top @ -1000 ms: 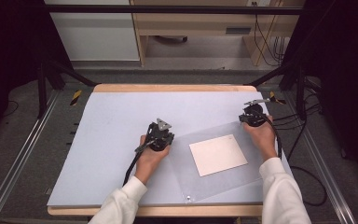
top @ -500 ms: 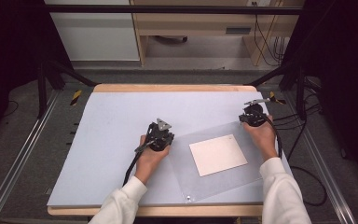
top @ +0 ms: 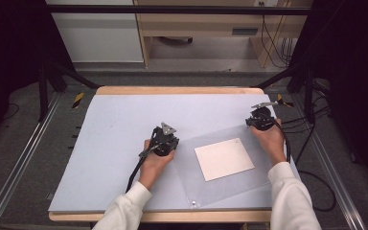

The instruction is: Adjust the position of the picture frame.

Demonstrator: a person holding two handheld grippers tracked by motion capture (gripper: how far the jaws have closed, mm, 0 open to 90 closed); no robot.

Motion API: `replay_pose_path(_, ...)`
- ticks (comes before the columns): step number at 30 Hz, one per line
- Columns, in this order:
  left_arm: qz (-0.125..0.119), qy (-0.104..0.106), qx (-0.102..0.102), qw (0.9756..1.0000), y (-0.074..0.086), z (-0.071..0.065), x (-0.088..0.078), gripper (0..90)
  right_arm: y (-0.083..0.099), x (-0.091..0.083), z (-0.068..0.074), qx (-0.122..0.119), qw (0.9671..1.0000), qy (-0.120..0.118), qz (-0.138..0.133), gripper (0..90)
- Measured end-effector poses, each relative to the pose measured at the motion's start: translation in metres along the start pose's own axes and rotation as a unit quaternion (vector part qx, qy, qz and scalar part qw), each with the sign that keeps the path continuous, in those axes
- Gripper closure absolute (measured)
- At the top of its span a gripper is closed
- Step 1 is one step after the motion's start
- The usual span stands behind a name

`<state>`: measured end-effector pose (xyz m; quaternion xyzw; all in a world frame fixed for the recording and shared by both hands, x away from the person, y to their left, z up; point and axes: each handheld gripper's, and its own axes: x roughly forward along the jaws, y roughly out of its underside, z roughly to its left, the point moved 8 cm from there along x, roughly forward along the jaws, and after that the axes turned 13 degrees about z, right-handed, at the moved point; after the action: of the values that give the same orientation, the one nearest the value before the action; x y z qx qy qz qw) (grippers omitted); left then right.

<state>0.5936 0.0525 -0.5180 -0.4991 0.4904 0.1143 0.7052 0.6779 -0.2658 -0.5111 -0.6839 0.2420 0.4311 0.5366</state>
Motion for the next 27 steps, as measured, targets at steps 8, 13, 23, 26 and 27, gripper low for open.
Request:
replay_pose_path(8, 0.0, -0.001, 0.004, 1.0, 0.0001, 0.0001, 0.0, 84.1, 0.0002, 0.0047, 0.0028, -0.012, 0.9999, 0.001, 0.005, 85.0)
replay_pose_path(13, 0.001, 0.0, 0.006, 1.0, 0.0003, 0.0002, -0.0003, 84.2, 0.0002, 0.0047, 0.0031, -0.015, 0.9999, 0.004, 0.005, 85.3)
replay_pose_path(23, 0.002, 0.005, 0.006, 1.0, 0.0001, 0.0004, -0.0004, 84.3, 0.0007, 0.0039, 0.0037, -0.012, 0.9999, 0.004, 0.01, 85.7)
replay_pose_path(26, 0.006, 0.01, 0.007, 0.9999, 0.0006, 0.0012, -0.0012, 84.4, 0.0005, 0.003, 0.0035, -0.015, 0.9998, 0.006, 0.008, 85.7)
replay_pose_path(27, 0.006, 0.011, 0.006, 0.9999, 0.0004, 0.001, -0.0012, 84.4, 0.0002, 0.0024, 0.0043, -0.014, 0.9999, 0.004, 0.007, 85.7)
